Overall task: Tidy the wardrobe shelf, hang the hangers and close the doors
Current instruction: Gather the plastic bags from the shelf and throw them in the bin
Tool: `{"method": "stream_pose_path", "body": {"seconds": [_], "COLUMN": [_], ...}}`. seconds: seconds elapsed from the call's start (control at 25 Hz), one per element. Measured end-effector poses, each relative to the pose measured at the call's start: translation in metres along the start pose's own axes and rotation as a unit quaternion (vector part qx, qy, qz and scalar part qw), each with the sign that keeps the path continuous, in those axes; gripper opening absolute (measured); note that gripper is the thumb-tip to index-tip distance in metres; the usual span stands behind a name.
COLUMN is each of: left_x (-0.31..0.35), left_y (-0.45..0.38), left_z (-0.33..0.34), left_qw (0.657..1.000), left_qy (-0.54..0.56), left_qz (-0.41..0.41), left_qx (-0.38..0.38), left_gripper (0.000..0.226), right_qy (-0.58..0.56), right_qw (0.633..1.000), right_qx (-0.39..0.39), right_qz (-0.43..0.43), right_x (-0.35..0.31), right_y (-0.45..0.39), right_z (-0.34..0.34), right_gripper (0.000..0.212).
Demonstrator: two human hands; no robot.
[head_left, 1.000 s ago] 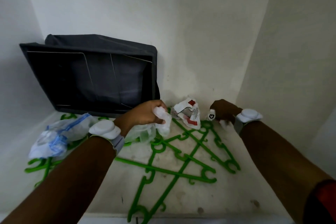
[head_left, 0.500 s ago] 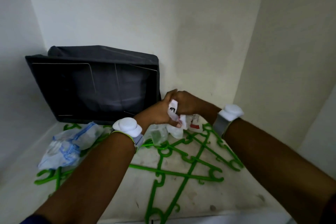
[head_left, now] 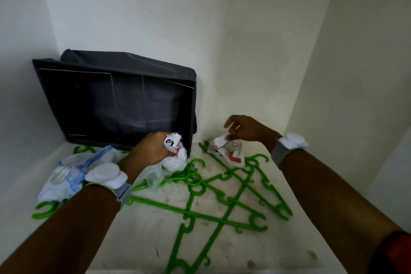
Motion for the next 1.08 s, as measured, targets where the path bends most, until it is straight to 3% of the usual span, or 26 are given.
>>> {"method": "stream_pose_path", "body": {"seconds": [0.08,0.2,0.28,0.36,0.48,0.56,0.68,0.8,0.88,0.96,1.08], "left_x": [0.001,0.001,0.002,0.009,0.015,0.024,0.043,0.060,0.074,0.085,0.093], "left_y": [0.006,0.009,0.013,0.020,0.023,0.022,0.024,0.024,0.027,0.025,0.024], "left_z": [0.000,0.006,0.010,0.011,0.013,0.009,0.000,-0.005,-0.006,-0.006,-0.004], "left_qw": [0.999,0.997,0.997,0.998,0.999,0.999,0.999,0.998,0.998,0.997,0.988], "left_qy": [-0.010,-0.019,-0.008,-0.002,-0.008,-0.002,0.008,0.031,0.049,0.073,0.145], "left_qz": [-0.031,-0.068,-0.076,-0.069,-0.052,-0.031,-0.040,0.019,0.012,0.027,0.039], "left_qx": [0.007,0.008,0.000,0.000,-0.006,0.011,0.010,0.051,0.024,0.020,0.023], "left_gripper": [0.019,0.018,0.022,0.042,0.028,0.019,0.039,0.057,0.081,0.096,0.083], "right_qy": [0.112,0.177,0.226,0.263,0.291,0.287,0.213,0.119,0.083,0.059,0.028], "right_qw": [0.993,0.980,0.965,0.954,0.946,0.953,0.977,0.990,0.990,0.985,0.978], "right_qx": [-0.003,-0.069,-0.091,-0.122,-0.144,-0.093,0.016,0.050,0.050,0.047,0.044], "right_qz": [0.040,0.067,0.096,0.079,0.022,0.025,-0.011,-0.064,-0.107,-0.157,-0.203], "right_x": [0.018,0.028,0.037,0.044,0.052,0.053,0.032,-0.005,-0.035,-0.065,-0.101], "right_y": [-0.015,-0.047,-0.061,-0.068,-0.062,-0.051,-0.035,-0.024,-0.019,-0.019,-0.018], "right_z": [-0.002,0.025,0.045,0.058,0.052,0.036,0.005,-0.015,-0.010,0.008,0.041], "right_gripper": [0.058,0.100,0.109,0.092,0.053,0.032,0.009,0.009,0.021,0.009,0.010]}}
Point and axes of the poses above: each hand's wrist, its own y-axis away from the middle knuckle, its own z-axis out of the palm, x = y × z, the point moved 1 cm from there along -y, towards the middle knuckle, and after that the axes turned 11 degrees about -x, right-handed, at the moved point
